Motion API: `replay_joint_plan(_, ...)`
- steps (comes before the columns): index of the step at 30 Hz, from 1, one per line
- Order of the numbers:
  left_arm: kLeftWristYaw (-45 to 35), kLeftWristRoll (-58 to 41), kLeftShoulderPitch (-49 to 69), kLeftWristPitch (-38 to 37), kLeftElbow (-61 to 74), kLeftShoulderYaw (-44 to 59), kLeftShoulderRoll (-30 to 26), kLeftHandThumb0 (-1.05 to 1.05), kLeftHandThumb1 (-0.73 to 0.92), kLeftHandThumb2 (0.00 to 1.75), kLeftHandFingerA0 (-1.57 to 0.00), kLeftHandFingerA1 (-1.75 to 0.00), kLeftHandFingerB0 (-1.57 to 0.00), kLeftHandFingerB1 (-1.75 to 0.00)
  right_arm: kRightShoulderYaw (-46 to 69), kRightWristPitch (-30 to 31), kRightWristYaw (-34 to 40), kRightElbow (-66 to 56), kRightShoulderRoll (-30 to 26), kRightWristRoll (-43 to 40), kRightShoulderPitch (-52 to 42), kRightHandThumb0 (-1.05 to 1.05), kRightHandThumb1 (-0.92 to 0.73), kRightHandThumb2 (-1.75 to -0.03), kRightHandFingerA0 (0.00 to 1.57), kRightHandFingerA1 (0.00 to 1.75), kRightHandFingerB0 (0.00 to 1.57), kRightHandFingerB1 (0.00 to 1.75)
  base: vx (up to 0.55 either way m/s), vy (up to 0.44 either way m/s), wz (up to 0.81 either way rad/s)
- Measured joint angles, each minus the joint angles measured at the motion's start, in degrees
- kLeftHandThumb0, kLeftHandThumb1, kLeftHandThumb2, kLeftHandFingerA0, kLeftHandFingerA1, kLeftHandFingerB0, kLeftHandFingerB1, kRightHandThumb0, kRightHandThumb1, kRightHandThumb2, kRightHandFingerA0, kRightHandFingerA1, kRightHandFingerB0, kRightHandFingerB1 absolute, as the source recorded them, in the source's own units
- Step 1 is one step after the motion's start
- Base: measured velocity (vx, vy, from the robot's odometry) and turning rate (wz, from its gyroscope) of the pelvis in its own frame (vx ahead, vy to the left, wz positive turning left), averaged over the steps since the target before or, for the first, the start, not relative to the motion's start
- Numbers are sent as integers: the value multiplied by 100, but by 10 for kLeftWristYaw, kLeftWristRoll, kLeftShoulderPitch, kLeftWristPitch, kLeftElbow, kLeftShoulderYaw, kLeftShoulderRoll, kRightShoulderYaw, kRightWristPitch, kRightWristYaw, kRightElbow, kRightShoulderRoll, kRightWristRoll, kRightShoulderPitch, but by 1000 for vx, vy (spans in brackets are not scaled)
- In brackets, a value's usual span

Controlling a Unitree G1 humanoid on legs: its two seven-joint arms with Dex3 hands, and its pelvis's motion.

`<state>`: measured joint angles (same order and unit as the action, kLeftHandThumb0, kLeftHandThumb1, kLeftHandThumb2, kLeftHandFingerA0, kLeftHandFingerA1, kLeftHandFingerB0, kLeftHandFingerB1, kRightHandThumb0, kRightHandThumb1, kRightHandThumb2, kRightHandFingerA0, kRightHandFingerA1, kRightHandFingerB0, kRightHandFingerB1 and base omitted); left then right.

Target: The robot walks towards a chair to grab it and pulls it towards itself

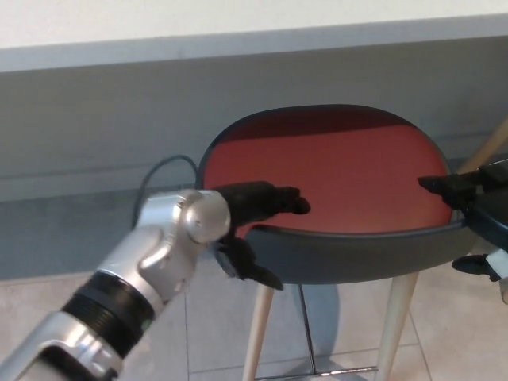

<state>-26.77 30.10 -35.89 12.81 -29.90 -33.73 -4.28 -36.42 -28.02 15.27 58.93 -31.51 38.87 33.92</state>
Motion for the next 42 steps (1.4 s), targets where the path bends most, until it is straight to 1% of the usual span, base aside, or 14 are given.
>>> replay_joint_plan(5,50,12,6,0,-26,-4,36,-65,36,70,-20,-57,-6,-37,-2,2,-1,1,1,0,-1,-44,-54,-56,33,62,16,36,0,0,0)
replay_joint_plan(6,64,15,9,0,-32,-5,42,-35,27,87,-12,-55,0,-51,-4,4,-2,1,2,0,-2,-48,-42,-76,33,64,11,46,0,0,0)
replay_joint_plan(8,90,22,11,0,-42,-7,47,-54,49,55,-37,-67,-8,-30,-7,8,-3,2,6,0,-2,-47,-42,-76,37,66,11,45,0,0,0)
replay_joint_plan(10,113,30,16,0,-50,-10,49,-39,61,58,-68,-118,-13,-31,-10,10,-3,3,11,0,-2,-38,-59,-57,56,85,17,36,0,0,0)
replay_joint_plan(14,166,48,22,0,-67,-23,50,-11,62,64,-79,-145,-29,-40,-15,15,-4,4,18,0,-1,-27,-65,-66,76,146,42,40,0,0,0)
replay_joint_plan(15,176,52,22,0,-70,-26,50,-14,69,72,-69,-109,-49,-48,-16,16,-5,4,19,0,-1,-27,-64,-69,90,128,59,43,0,0,0)
replay_joint_plan(16,192,58,22,-1,-77,-32,49,-16,68,70,-73,-123,-70,-62,-19,18,-8,4,20,0,-2,-22,-60,-78,95,134,79,57,0,0,0)
replay_joint_plan(17,203,63,22,-1,-83,-37,48,-9,62,74,-83,-166,-75,-139,-21,21,-9,3,21,0,-3,-19,-59,-82,86,155,91,103,0,0,0)
replay_joint_plan(19,230,78,21,-1,-102,-53,47,-15,60,79,-72,-175,-70,-149,-29,26,-11,1,24,0,-5,-22,-62,-78,100,166,76,134,0,0,0)
replay_joint_plan(21,253,88,20,-3,-115,-64,47,-15,62,80,-70,-175,-68,-133,-37,27,-5,-6,26,1,-7,-27,-73,-78,75,175,62,161,0,0,0)
replay_joint_plan(31,323,114,19,-21,-133,-83,44,-26,74,84,-81,-146,-79,-98,-49,28,62,-13,25,3,-26,-27,-70,-88,77,175,63,156,0,0,0)
replay_joint_plan(37,326,123,21,-43,-118,-102,21,-26,72,82,-79,-152,-77,-103,-50,26,86,-17,21,4,-34,-27,-69,-87,77,175,62,159,0,0,0)
replay_joint_plan(38,326,123,21,-44,-117,-103,21,-20,57,99,-85,-175,-78,-144,-50,26,88,-17,21,5,-35,-26,-60,-108,85,175,71,159,0,0,0)
replay_joint_plan(42,336,126,35,-68,-82,-108,-8,-21,57,101,-90,-175,-82,-150,-37,9,100,-32,15,0,-50,-25,-54,-123,85,175,69,162,0,0,0)
